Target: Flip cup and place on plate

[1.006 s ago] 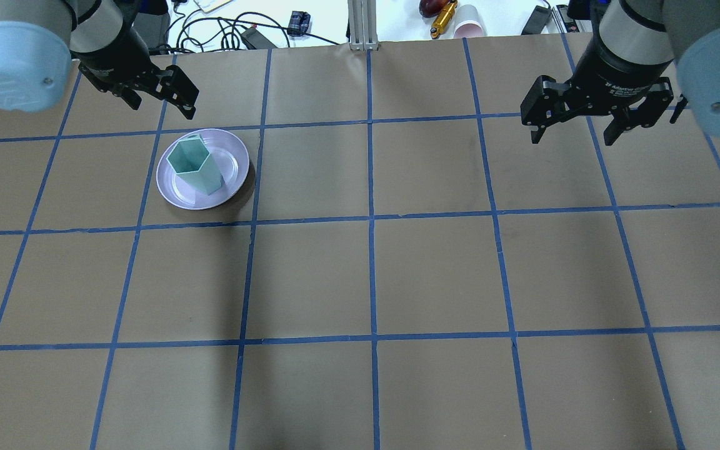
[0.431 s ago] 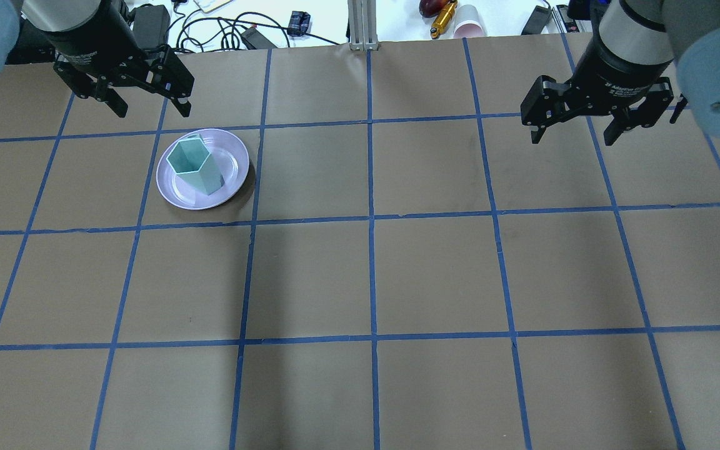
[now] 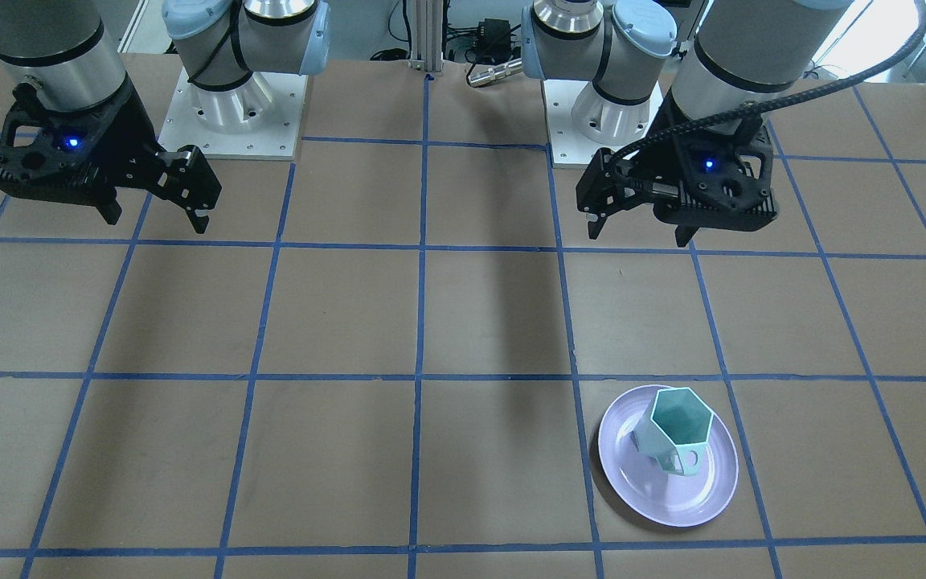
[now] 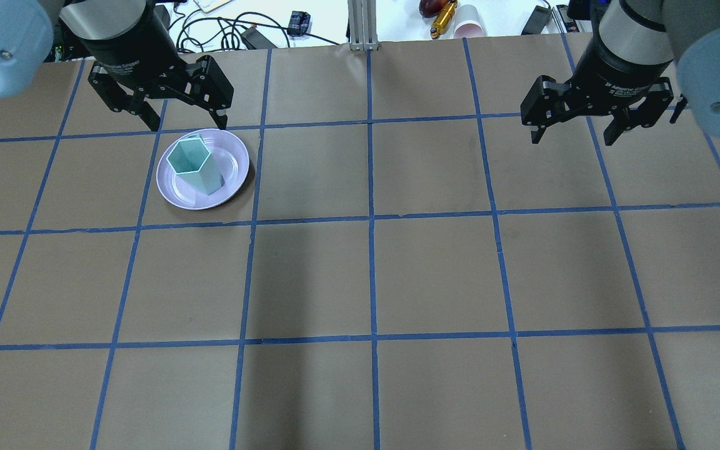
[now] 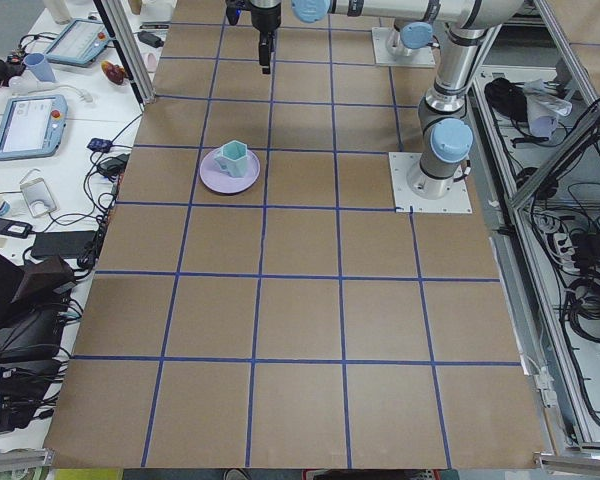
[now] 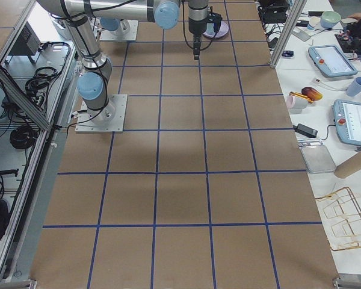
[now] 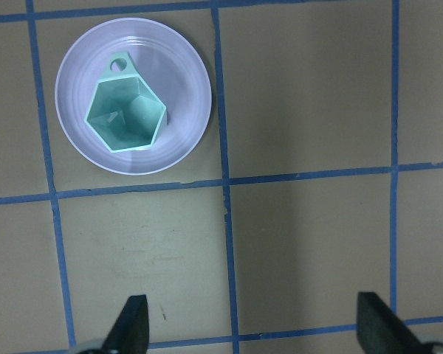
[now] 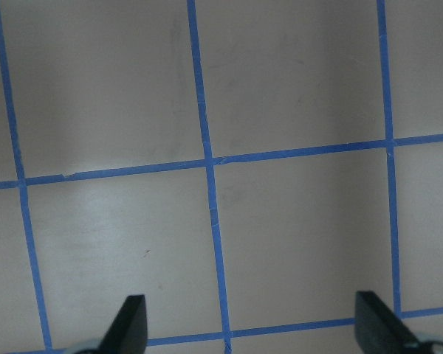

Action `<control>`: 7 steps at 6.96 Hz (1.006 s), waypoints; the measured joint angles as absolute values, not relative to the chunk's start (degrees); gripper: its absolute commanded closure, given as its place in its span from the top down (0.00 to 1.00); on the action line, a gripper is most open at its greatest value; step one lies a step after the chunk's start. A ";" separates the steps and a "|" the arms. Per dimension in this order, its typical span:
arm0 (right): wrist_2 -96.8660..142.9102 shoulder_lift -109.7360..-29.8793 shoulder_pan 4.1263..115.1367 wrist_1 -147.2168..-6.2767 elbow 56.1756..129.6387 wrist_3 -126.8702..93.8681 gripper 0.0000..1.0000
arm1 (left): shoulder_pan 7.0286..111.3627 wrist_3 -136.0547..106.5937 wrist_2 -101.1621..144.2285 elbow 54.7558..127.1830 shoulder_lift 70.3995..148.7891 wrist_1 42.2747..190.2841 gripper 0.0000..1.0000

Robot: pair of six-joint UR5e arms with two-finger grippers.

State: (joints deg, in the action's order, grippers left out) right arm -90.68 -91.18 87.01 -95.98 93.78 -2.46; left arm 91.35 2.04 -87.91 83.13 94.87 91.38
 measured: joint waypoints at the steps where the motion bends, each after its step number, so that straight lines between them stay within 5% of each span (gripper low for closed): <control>1: -90.69 -91.18 87.01 -95.98 93.78 -2.46 1.00 | 91.48 1.62 -87.87 83.85 94.01 91.84 1.00; 7: -90.70 -91.18 87.01 -95.98 93.78 -2.46 1.00 | 90.85 0.60 -87.77 84.42 92.95 92.78 1.00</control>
